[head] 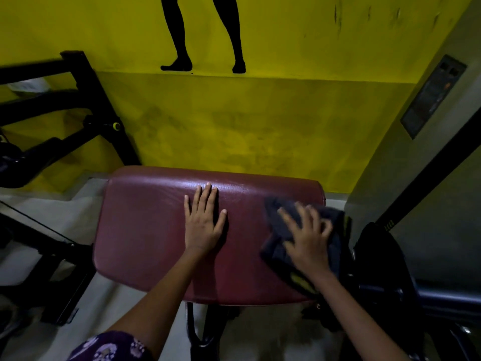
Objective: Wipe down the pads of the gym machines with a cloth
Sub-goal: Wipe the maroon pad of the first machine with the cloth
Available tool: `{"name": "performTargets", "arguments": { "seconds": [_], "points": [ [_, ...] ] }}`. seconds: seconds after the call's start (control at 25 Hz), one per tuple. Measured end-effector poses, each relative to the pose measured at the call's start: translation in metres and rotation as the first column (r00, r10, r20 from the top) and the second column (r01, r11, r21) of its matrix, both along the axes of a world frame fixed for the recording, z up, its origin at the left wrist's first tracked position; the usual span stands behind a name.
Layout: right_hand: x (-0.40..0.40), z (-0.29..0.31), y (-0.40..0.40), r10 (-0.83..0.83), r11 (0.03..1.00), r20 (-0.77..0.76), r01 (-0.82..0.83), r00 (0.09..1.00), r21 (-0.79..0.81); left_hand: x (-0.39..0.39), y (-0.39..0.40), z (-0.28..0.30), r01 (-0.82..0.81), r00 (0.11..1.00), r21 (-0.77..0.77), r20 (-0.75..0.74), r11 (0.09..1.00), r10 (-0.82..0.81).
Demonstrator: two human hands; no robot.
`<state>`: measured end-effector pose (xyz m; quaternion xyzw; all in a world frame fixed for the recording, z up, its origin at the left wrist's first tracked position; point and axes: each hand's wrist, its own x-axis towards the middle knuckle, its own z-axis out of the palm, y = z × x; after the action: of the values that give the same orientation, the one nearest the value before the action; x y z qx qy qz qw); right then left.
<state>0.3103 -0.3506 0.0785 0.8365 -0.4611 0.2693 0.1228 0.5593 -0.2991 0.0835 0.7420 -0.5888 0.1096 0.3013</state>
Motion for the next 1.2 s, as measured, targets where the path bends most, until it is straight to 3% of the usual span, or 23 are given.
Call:
{"name": "performTargets", "arguments": {
  "seconds": [0.08, 0.16, 0.36, 0.44, 0.52, 0.56, 0.64, 0.72, 0.76, 0.84, 0.92, 1.08, 1.12, 1.2],
  "points": [
    [0.02, 0.028, -0.031, -0.212, 0.975, 0.149, 0.198, 0.966, 0.105, 0.0, 0.001, 0.0, 0.001, 1.0, 0.007, -0.003, 1.0, -0.001],
    [0.053, 0.043, -0.04, -0.256, 0.959, 0.15, 0.231, 0.955, 0.162, -0.001, 0.001, 0.0, 0.004, 1.0, 0.012, -0.001, 1.0, -0.004],
    [0.079, 0.006, 0.016, 0.058, 0.998, -0.066, -0.058, 0.996, 0.01, 0.008, 0.008, 0.003, 0.062, 0.996, 0.008, -0.067, 0.998, -0.061],
    [0.053, -0.005, 0.021, 0.256, 0.964, -0.195, -0.264, 0.947, -0.015, 0.027, 0.023, -0.001, 0.031, 0.997, -0.003, -0.067, 1.0, -0.031],
    [0.032, 0.003, 0.001, 0.368, 0.916, -0.304, -0.398, 0.879, -0.041, 0.06, 0.041, -0.008, -0.098, 0.994, -0.001, -0.042, 0.995, 0.098],
    [0.03, 0.01, -0.012, 0.346, 0.925, -0.296, -0.377, 0.89, -0.054, 0.077, 0.05, -0.012, -0.182, 0.982, 0.017, -0.042, 0.983, 0.183],
    [0.043, 0.027, -0.029, 0.151, 0.988, -0.108, -0.154, 0.983, -0.025, 0.102, 0.065, -0.021, -0.3, 0.951, 0.078, -0.06, 0.951, 0.305],
    [0.082, 0.035, -0.025, -0.082, 0.995, 0.095, 0.077, 0.992, 0.062, 0.109, 0.072, -0.028, -0.304, 0.949, 0.1, -0.056, 0.947, 0.311],
    [0.104, 0.034, -0.017, -0.121, 0.989, 0.118, 0.11, 0.986, 0.094, 0.108, 0.073, -0.029, -0.297, 0.952, 0.084, -0.058, 0.951, 0.302],
    [0.142, 0.028, 0.011, -0.024, 0.997, 0.036, 0.021, 0.999, 0.075, 0.108, 0.073, -0.03, -0.284, 0.954, 0.058, -0.085, 0.957, 0.288],
    [0.154, 0.01, 0.037, 0.172, 0.985, -0.123, -0.171, 0.977, 0.018, 0.11, 0.072, -0.03, -0.275, 0.954, 0.045, -0.109, 0.96, 0.279],
    [0.111, 0.007, 0.026, 0.466, 0.854, -0.391, -0.519, 0.794, -0.036, 0.111, 0.075, -0.032, -0.266, 0.956, 0.028, -0.12, 0.964, 0.268],
    [0.1, 0.012, 0.015, 0.47, 0.844, -0.394, -0.533, 0.79, -0.06, 0.11, 0.075, -0.031, -0.262, 0.957, 0.027, -0.122, 0.965, 0.263],
    [0.097, 0.025, -0.004, 0.378, 0.913, -0.272, -0.405, 0.885, -0.049, 0.11, 0.075, -0.028, -0.258, 0.959, 0.03, -0.116, 0.966, 0.26]
  ]
}}
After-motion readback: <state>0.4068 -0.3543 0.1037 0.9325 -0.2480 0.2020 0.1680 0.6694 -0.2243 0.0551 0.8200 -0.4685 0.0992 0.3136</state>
